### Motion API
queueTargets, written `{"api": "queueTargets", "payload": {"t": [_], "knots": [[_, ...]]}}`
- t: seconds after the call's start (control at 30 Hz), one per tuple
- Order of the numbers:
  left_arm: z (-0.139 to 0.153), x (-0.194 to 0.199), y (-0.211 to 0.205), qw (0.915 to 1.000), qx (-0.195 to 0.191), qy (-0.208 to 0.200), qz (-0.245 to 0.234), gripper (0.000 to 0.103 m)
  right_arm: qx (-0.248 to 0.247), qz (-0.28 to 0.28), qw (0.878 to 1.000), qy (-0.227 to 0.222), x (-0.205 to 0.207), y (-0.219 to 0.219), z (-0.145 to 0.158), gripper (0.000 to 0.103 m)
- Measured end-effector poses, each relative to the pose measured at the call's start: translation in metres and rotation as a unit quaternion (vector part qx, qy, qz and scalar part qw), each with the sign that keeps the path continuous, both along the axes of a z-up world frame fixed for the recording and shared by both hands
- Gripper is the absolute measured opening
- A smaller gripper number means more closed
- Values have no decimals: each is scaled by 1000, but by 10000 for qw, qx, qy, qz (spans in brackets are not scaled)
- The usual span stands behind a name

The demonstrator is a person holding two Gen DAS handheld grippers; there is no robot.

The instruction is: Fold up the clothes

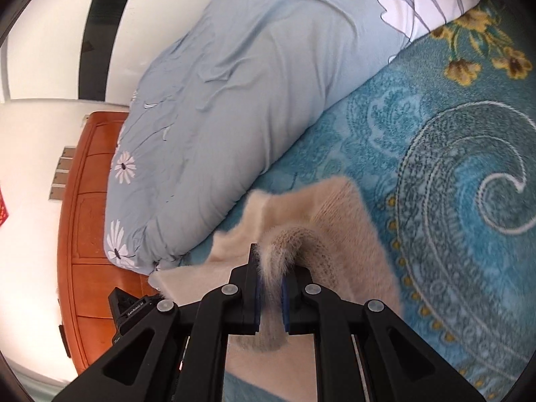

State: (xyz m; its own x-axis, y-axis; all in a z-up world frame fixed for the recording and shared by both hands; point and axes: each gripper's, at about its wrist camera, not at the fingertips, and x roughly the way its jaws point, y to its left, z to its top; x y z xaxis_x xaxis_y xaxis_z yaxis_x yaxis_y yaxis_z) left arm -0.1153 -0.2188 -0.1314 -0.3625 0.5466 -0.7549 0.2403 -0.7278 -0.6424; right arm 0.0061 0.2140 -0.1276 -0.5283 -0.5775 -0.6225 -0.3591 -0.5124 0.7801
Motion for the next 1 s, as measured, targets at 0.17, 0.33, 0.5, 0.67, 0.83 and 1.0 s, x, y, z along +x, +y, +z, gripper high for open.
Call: {"api": "queueTargets", "payload": {"t": [0.17, 0.33, 0.5, 0.67, 0.83, 1.0], "knots": [[-18, -5, -2, 9997, 190, -124, 127, 12, -26, 45, 9999, -160, -15, 4, -14, 10], [-10, 2, -6, 9993, 370, -38, 45, 17, 12, 141, 9999, -75, -15, 2, -7, 15], [11, 18, -18, 9983, 455, 341, 160, 45, -54, 66, 9998, 166, -11, 2, 7, 38], [25, 34, -22, 9984, -145, 537, -56, 49, 129, -2, 9992, 372, -4, 7, 22, 49], [10, 52, -25, 9967, -576, 431, -375, 55, 571, 27, 9966, 595, 16, 20, 33, 55], [-21, 73, -36, 9976, -514, 174, -433, 62, 824, 234, 9959, 290, 50, 25, 1, 67]]}}
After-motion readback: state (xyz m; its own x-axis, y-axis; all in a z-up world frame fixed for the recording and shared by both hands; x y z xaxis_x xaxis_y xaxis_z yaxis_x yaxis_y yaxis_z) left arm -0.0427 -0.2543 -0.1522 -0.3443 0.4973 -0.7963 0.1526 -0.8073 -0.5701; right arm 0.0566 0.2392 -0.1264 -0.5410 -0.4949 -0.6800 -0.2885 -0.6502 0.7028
